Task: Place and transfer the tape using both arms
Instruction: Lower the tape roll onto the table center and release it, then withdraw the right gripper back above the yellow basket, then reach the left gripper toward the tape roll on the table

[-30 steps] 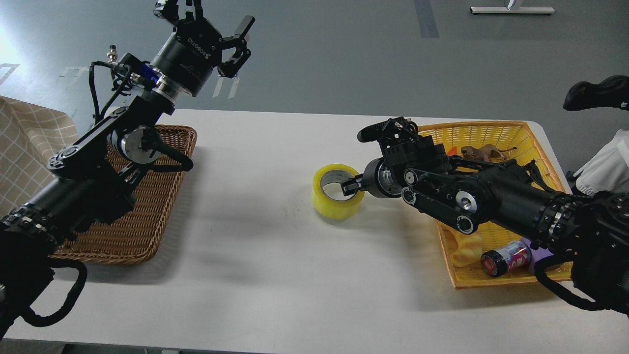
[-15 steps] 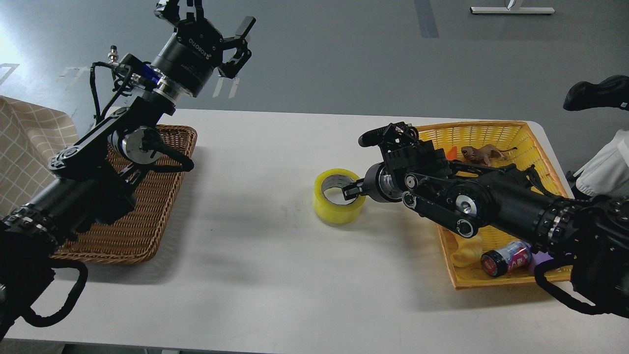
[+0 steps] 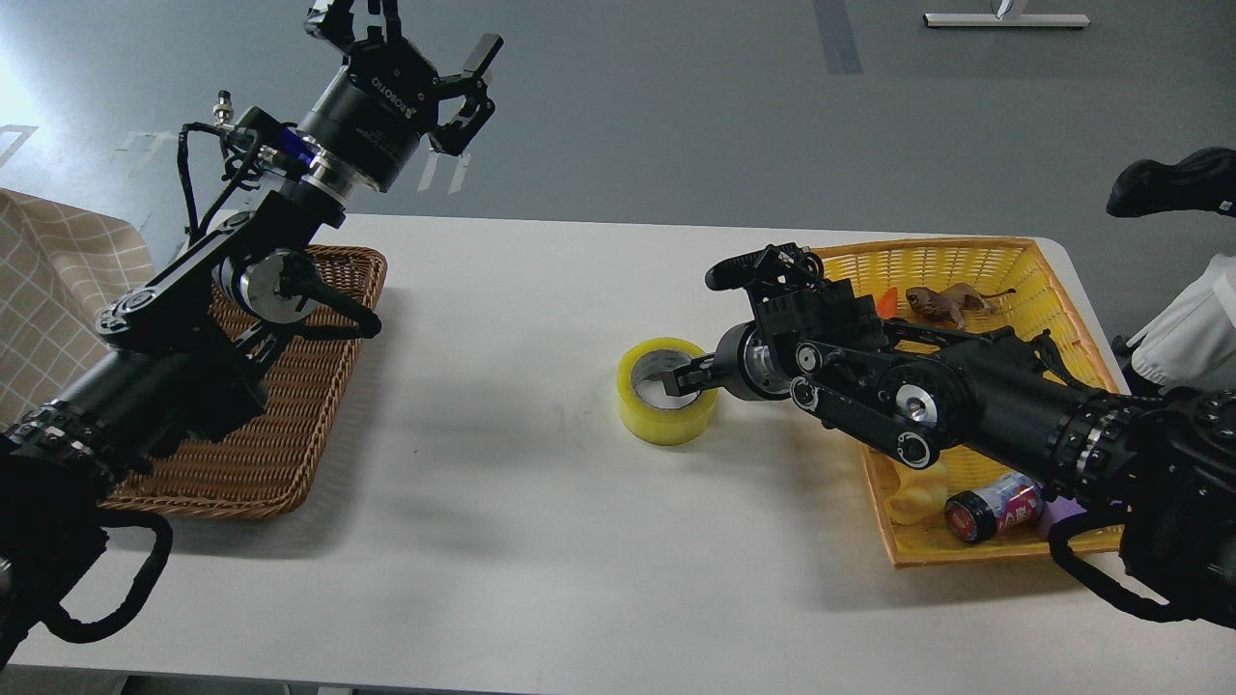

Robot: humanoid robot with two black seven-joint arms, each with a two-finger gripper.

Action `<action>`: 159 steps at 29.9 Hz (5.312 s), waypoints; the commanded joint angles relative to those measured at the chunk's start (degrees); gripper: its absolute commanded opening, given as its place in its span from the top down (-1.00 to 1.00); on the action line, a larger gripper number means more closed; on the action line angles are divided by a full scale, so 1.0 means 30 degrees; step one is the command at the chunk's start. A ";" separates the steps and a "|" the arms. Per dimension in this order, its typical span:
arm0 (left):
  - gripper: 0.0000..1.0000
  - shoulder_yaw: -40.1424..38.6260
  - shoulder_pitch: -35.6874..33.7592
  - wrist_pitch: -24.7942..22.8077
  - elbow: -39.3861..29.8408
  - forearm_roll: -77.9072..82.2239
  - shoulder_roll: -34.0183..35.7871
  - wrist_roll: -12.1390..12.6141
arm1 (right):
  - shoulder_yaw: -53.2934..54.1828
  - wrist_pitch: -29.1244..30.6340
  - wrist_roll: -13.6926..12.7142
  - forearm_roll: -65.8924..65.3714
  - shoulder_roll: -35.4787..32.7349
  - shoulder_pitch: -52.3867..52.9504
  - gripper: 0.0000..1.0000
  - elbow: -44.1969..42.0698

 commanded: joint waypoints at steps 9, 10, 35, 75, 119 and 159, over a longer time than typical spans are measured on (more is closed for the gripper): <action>-0.96 0.0094 -0.0002 0.0000 0.0000 0.0000 -0.0013 0.0001 | 0.0532 0.0000 0.0000 0.0115 0.0000 0.1250 -0.98 0.1645; -0.96 0.0123 0.0027 0.0000 0.0000 0.0000 -0.0013 0.0018 | 0.0532 0.0000 0.0000 0.0115 0.0000 0.1280 -0.98 0.1881; -0.96 0.0212 -0.0060 0.0000 0.0059 0.0059 0.0222 0.0076 | 0.9431 0.0000 0.0176 0.2160 -1.0777 -0.0825 -0.98 1.0260; -0.96 0.0270 -0.0792 0.0000 0.0264 0.0118 0.0339 0.0135 | 2.9566 0.0000 0.0147 2.0152 -0.2609 -0.8827 -0.98 0.6073; -0.96 0.4340 -0.3019 0.4557 -0.2343 2.4166 0.0603 0.0339 | 2.8892 0.0000 -0.1055 2.1121 -0.1816 -0.9560 -0.98 0.5546; -0.95 1.0990 -0.3781 0.4733 -0.2226 2.7510 -0.1770 0.6024 | 2.8980 0.0000 -0.0967 2.1238 -0.1669 -0.9706 -0.98 0.5429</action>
